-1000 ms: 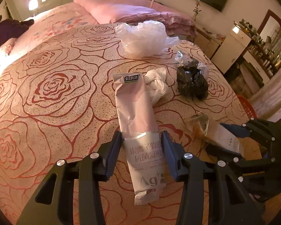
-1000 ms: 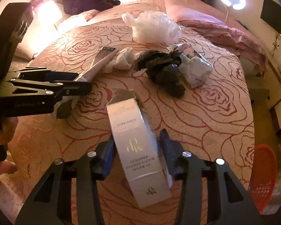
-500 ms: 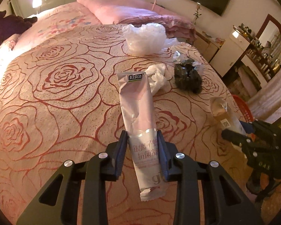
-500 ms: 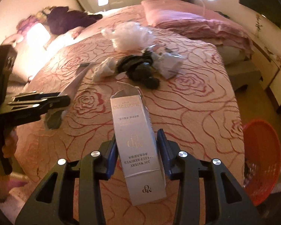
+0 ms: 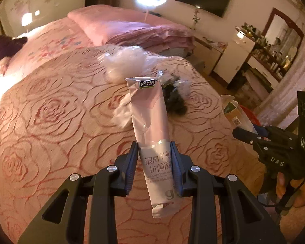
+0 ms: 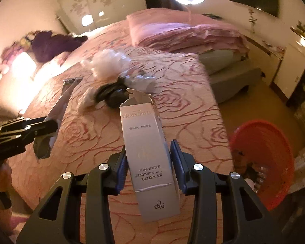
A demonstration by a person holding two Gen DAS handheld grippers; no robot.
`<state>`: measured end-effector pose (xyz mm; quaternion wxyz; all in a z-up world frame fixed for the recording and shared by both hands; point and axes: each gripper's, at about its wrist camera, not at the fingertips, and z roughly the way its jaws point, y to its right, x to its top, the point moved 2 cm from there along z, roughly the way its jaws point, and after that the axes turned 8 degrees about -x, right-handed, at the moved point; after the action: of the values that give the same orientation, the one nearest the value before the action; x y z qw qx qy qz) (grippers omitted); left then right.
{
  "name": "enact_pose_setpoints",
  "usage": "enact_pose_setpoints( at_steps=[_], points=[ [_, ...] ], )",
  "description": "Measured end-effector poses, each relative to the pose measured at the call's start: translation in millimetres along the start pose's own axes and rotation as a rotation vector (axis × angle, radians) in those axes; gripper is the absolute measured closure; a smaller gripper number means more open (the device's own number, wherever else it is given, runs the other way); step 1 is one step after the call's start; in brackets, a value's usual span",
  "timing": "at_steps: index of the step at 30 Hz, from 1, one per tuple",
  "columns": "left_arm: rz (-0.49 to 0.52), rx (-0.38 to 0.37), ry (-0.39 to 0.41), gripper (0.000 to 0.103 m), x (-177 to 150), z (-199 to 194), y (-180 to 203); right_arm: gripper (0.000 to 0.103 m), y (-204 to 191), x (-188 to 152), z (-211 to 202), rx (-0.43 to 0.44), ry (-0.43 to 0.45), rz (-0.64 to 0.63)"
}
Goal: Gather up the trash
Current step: 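Lift the tube with the left tool while the right tool lifts the white box, then carry the tube and box over the red wastebasket and open both tools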
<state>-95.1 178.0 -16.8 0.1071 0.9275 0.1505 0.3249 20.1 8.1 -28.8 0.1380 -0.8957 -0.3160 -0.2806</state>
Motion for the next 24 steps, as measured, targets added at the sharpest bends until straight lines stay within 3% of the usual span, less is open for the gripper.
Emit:
enact_pose_setpoints(
  at_steps=[15, 24],
  points=[
    [0.136, -0.104, -0.025, 0.073, 46, 47, 71, 0.064, 79, 6, -23, -0.151, 0.065, 0.202],
    [0.199, -0.16, -0.074, 0.073, 55, 82, 113, 0.064, 126, -4, -34, -0.259, 0.085, 0.302]
  ],
)
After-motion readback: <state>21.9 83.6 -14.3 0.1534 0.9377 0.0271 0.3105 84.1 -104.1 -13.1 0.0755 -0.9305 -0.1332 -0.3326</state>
